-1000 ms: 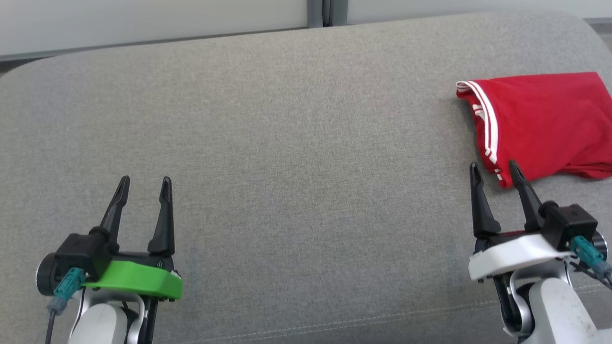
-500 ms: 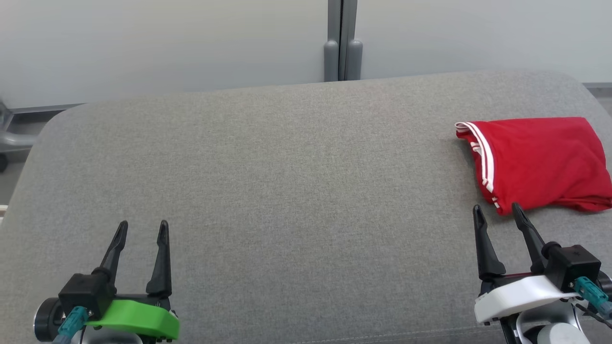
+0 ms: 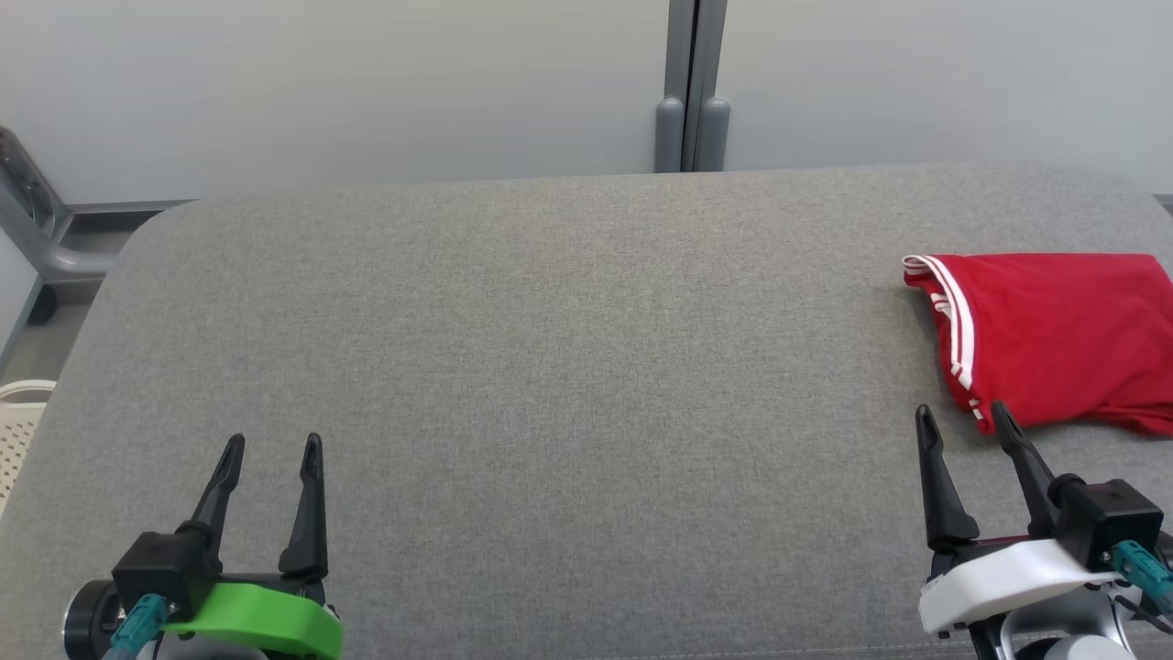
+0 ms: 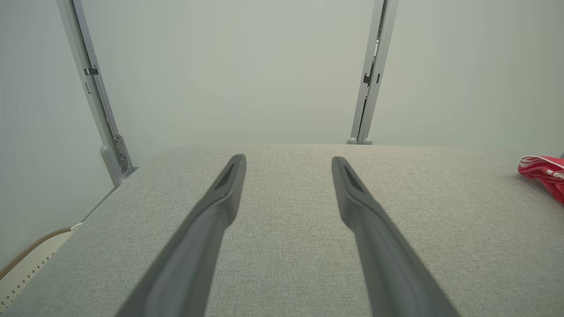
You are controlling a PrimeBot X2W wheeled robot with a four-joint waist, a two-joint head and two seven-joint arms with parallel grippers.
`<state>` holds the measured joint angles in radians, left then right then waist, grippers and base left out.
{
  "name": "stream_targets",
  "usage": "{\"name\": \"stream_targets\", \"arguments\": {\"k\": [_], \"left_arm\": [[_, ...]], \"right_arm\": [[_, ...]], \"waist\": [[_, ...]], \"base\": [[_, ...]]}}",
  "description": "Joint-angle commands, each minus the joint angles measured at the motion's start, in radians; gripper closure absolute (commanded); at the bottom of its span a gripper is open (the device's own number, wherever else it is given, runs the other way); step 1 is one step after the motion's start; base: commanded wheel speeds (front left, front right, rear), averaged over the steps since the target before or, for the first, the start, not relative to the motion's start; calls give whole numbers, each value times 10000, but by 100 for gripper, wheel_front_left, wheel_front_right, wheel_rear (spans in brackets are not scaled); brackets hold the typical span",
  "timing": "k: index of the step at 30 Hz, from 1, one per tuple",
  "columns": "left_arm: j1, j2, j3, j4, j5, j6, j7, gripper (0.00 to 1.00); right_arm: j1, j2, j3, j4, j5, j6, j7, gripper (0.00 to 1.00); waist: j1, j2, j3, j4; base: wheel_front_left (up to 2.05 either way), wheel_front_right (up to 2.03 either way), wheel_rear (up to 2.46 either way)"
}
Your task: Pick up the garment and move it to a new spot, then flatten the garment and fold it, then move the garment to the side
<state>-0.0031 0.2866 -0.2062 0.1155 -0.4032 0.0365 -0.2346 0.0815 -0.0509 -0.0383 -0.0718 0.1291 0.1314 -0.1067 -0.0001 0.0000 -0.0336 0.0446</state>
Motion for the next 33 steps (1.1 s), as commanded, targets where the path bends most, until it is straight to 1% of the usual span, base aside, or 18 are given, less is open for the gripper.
{"name": "stream_targets", "arguments": {"k": [1,29,30,33], "left_arm": [[-64,56,-15,23,-17,-9,-47,0],[-244,41,-123,78,-125,173,-109,0],[-79,29,-149,96,-100,127,-84,100],[-21,-79,-192,255,-320,106,-70,100]], "right_arm": [[174,-7,-24,-58,3,-16,28,0],[196,-4,-123,2,100,-16,-14,0],[146,6,-106,43,85,0,40,100],[51,35,-205,323,302,2,150,100]], "waist": [[1,0,-3,2],[1,0,-95,-71],[1,0,-95,-72],[1,0,-88,-79]], "base": [[0,0,0],[0,0,0],[0,0,0],[0,0,0]]}}
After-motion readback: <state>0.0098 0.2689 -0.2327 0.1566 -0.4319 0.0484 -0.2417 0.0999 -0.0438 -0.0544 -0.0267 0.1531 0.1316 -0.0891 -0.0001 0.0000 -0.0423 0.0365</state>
